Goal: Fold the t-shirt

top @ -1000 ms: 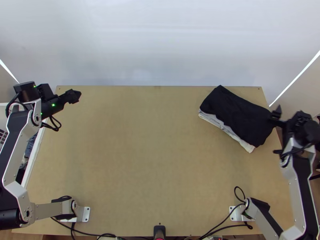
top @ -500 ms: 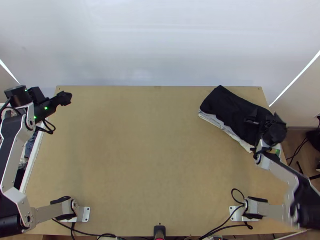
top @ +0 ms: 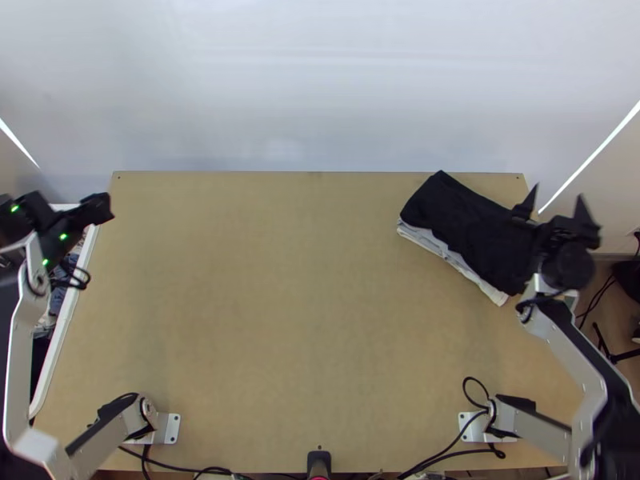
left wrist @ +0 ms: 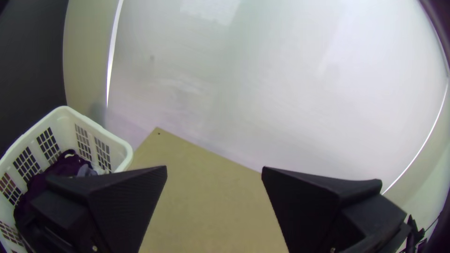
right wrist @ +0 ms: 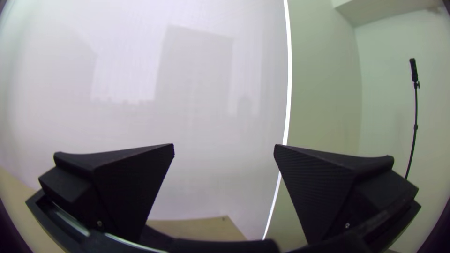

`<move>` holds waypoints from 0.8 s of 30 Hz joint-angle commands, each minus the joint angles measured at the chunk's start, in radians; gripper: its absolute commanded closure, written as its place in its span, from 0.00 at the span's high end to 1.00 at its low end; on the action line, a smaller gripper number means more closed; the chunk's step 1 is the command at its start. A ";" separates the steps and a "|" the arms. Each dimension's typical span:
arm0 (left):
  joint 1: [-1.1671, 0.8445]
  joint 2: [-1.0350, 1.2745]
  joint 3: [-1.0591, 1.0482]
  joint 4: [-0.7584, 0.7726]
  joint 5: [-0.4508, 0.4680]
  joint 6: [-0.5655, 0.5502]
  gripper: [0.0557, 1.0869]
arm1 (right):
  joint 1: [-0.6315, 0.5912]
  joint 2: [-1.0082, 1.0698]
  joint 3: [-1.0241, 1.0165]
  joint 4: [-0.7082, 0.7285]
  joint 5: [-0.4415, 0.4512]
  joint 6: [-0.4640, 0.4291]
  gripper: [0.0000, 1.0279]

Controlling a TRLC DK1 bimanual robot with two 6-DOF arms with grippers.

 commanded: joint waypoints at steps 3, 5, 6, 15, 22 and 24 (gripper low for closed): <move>0.031 -0.357 -0.126 0.032 -0.078 0.022 0.95 | 0.059 -0.368 0.060 -0.016 -0.006 0.031 0.96; 0.033 -0.460 -0.172 0.035 -0.116 0.036 0.95 | 0.067 -0.475 0.017 -0.016 -0.027 0.036 0.96; 0.034 -0.506 -0.189 0.032 -0.141 0.036 0.95 | 0.070 -0.532 -0.009 -0.013 -0.053 0.047 0.96; 0.077 -0.966 -0.382 0.085 -0.161 0.085 0.95 | 0.220 -1.130 -0.319 -0.005 -0.287 0.117 0.96; 0.106 -1.084 -0.637 0.352 -0.164 0.131 0.95 | 0.361 -1.230 -0.569 -0.005 -0.291 0.008 0.96; 0.106 -1.086 -0.701 0.374 -0.165 0.138 0.95 | 0.358 -1.225 -0.588 -0.163 -0.274 0.041 0.96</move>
